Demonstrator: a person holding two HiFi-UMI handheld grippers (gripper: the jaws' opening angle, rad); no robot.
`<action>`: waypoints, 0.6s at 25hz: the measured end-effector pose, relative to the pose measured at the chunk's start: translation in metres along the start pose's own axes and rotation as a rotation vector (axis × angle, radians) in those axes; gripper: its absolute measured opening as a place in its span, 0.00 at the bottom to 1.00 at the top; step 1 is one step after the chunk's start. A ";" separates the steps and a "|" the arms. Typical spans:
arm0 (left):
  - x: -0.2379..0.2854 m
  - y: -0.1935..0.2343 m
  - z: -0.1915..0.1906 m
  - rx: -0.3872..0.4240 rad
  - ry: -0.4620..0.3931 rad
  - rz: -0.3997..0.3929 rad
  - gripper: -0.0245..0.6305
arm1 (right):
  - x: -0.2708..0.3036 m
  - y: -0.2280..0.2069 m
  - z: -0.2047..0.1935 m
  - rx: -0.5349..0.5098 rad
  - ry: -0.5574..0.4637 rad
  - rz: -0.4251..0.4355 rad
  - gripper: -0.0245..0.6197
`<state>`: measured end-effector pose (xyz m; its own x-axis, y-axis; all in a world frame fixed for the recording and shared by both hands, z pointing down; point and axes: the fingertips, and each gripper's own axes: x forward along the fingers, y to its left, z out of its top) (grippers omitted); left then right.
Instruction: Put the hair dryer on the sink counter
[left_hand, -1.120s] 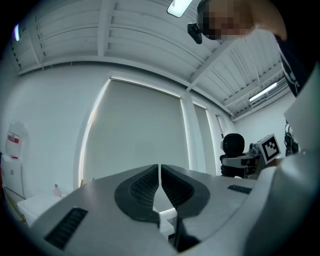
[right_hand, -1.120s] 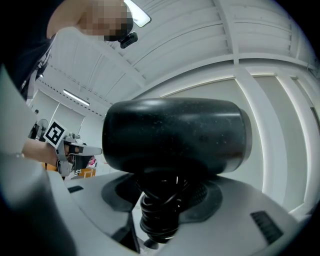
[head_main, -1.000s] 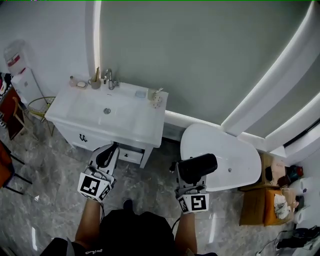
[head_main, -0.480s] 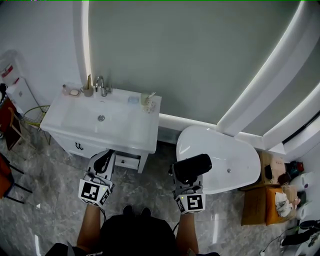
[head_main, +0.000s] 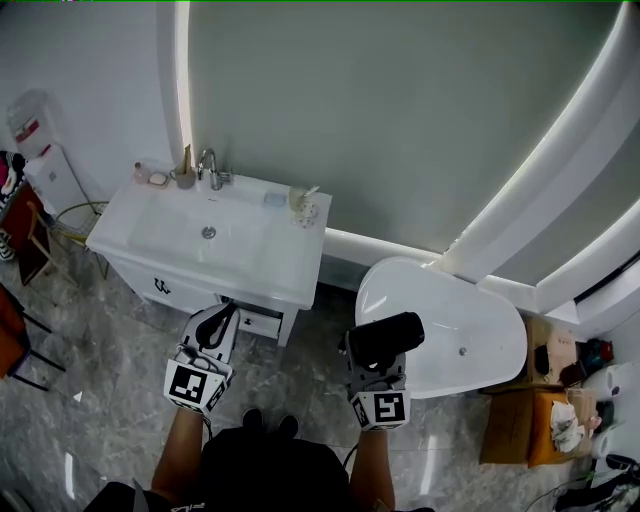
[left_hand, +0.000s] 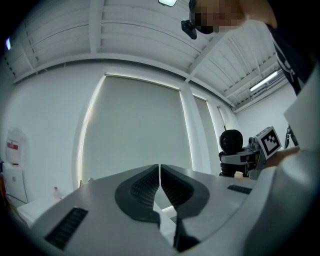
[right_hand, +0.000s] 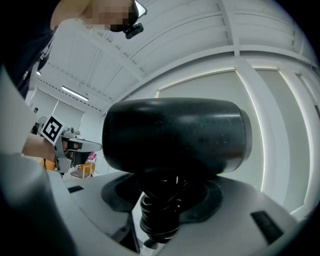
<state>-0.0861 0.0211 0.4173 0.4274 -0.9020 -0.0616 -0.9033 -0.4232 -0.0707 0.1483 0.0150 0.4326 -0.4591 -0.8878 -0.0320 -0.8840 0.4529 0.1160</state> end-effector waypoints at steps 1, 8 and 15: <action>0.002 -0.001 0.001 0.002 -0.002 0.005 0.09 | -0.001 -0.003 0.000 0.004 -0.002 0.000 0.38; 0.006 -0.004 -0.006 -0.006 0.024 0.059 0.09 | -0.007 -0.021 -0.004 0.023 0.001 -0.001 0.38; 0.008 -0.020 -0.009 -0.008 0.033 0.085 0.09 | -0.010 -0.033 -0.010 0.017 0.009 0.035 0.38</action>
<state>-0.0648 0.0221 0.4268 0.3477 -0.9370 -0.0340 -0.9366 -0.3454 -0.0588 0.1834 0.0082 0.4390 -0.4887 -0.8722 -0.0197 -0.8690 0.4846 0.1000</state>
